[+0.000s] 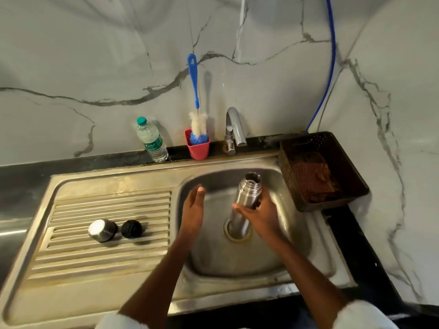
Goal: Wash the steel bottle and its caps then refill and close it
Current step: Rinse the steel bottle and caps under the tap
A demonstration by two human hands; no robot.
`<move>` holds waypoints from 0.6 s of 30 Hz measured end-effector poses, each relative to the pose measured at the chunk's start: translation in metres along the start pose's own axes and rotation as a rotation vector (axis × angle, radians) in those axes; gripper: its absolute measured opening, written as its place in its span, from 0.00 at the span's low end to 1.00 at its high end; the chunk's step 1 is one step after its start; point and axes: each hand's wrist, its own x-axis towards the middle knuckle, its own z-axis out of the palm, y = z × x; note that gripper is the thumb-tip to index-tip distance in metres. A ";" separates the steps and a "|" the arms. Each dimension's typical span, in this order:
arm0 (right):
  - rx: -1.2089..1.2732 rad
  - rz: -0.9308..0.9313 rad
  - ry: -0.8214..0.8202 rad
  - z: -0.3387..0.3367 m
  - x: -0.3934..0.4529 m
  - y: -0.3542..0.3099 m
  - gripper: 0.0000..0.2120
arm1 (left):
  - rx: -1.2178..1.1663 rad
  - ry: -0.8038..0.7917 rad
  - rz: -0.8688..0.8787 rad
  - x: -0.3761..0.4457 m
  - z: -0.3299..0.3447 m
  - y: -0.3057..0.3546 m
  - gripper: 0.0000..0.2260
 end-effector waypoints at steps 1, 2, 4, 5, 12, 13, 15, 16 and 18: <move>-0.016 0.059 -0.025 0.003 -0.004 0.016 0.34 | 0.031 0.019 0.018 -0.017 -0.006 0.001 0.25; 0.034 0.103 -0.013 0.004 -0.007 0.027 0.33 | 0.070 0.046 0.039 -0.034 -0.011 0.002 0.21; 0.260 0.213 0.027 0.002 -0.013 0.030 0.28 | 0.156 0.085 0.118 -0.056 -0.026 -0.005 0.17; 0.384 0.295 0.005 -0.001 -0.015 0.024 0.24 | 0.200 0.096 0.148 -0.063 -0.034 -0.013 0.16; 1.278 0.886 -0.330 -0.008 -0.009 -0.049 0.28 | 0.503 0.195 0.219 -0.101 -0.084 -0.041 0.15; 1.428 0.921 -0.408 -0.011 -0.008 -0.060 0.30 | 0.581 0.198 0.209 -0.104 -0.088 -0.041 0.16; 1.605 0.925 -0.522 -0.015 -0.009 -0.077 0.30 | 0.826 0.148 0.197 -0.107 -0.097 -0.045 0.19; 1.611 0.897 -0.504 -0.015 -0.010 -0.077 0.29 | 0.954 0.098 0.191 -0.107 -0.100 -0.047 0.21; 1.548 0.880 -0.395 -0.008 -0.015 -0.062 0.27 | 1.087 0.018 0.173 -0.109 -0.104 -0.047 0.25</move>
